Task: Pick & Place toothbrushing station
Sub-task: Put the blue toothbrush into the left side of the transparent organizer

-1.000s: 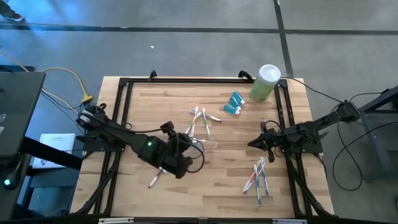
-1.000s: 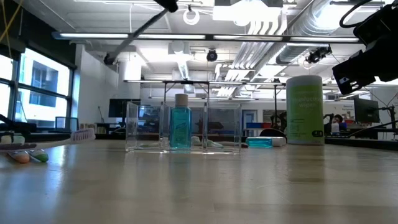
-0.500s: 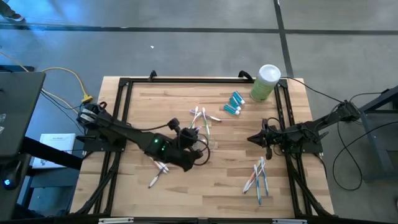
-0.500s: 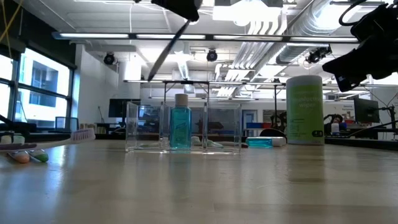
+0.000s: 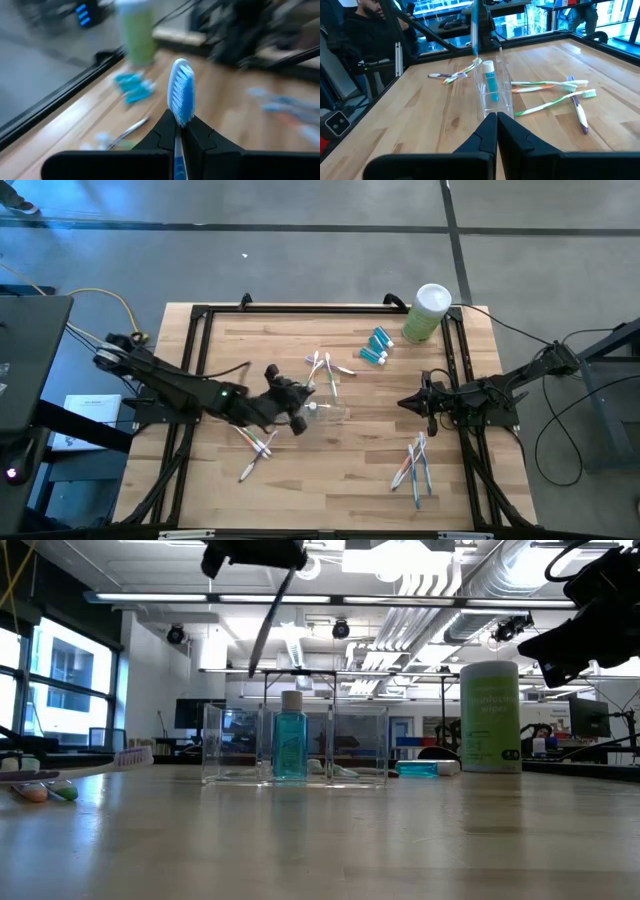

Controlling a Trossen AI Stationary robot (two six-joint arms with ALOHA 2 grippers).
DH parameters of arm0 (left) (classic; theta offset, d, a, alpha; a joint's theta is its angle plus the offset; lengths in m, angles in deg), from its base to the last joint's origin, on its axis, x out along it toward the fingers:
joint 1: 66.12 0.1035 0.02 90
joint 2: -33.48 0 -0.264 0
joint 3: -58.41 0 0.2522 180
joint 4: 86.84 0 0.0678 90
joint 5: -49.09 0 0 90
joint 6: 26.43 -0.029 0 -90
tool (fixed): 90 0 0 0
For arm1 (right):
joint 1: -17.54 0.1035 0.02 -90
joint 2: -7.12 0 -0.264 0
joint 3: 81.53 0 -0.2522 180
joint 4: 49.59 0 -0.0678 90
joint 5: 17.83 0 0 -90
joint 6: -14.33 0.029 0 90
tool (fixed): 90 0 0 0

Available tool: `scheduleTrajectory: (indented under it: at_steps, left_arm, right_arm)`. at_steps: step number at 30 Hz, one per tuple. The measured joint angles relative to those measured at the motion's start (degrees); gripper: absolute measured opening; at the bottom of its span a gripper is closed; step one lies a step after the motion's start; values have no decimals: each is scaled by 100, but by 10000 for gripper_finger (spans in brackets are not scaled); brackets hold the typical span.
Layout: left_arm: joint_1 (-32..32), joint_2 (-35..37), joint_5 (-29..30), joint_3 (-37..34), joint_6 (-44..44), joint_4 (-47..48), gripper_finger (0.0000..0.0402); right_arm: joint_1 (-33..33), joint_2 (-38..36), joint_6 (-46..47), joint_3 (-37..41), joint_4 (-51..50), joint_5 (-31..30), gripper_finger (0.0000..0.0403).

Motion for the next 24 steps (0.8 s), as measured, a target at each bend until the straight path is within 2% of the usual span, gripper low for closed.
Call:
scheduleTrajectory:
  at_steps: [3,13,17,24]
  left_arm:
    - [91,101,-347,-575,-251,-858,3]
    - [62,126,-302,-1772,-1075,-3005,3]
    - [-29,127,-205,-1848,-1258,-3125,3]
    - [100,127,-196,-2221,-602,-3117,3]
  right_arm:
    - [0,0,56,-2,-2,4,3]
    - [0,0,348,0,-8,26,3]
    - [0,0,316,-1,-10,11,3]
    - [2,0,337,0,-8,54,3]
